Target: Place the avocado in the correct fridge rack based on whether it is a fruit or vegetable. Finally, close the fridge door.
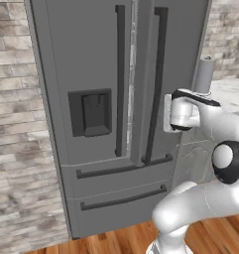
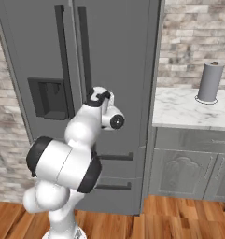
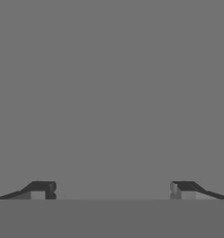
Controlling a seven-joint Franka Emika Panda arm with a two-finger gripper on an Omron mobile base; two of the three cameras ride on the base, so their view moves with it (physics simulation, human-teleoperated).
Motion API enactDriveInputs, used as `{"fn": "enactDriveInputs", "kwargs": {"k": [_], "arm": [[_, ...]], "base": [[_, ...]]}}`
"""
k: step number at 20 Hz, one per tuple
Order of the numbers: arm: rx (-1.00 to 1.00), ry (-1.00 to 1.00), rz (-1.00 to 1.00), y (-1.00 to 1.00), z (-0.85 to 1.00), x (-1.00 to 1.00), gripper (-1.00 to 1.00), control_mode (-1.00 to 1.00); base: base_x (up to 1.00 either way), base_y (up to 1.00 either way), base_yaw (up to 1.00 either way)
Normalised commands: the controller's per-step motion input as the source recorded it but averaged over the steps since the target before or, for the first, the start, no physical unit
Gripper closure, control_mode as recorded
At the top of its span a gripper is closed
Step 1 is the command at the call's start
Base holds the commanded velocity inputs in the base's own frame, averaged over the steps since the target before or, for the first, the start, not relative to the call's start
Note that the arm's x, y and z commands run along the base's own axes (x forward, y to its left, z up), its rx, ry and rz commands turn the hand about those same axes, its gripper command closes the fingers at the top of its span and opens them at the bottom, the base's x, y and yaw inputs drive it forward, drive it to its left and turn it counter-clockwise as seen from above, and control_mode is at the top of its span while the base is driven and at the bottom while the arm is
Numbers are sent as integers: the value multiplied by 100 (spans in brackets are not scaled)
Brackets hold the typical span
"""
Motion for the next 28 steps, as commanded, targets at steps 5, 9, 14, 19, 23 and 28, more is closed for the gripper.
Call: {"fn": "enactDriveInputs", "kwargs": {"k": [5,9,14,19,23,28], "arm": [[-3,12,-21,17,0,50,-100,-100],[-2,7,-20,16,0,38,-100,-100],[-2,4,-19,18,0,42,-100,-100],[0,4,-16,11,0,40,-100,-100],[0,1,-10,4,0,9,-100,-100],[0,0,-7,0,0,0,-100,-100]], "base": [[0,0,0],[0,0,0],[0,0,0],[0,0,0],[0,0,0],[0,0,0]]}}
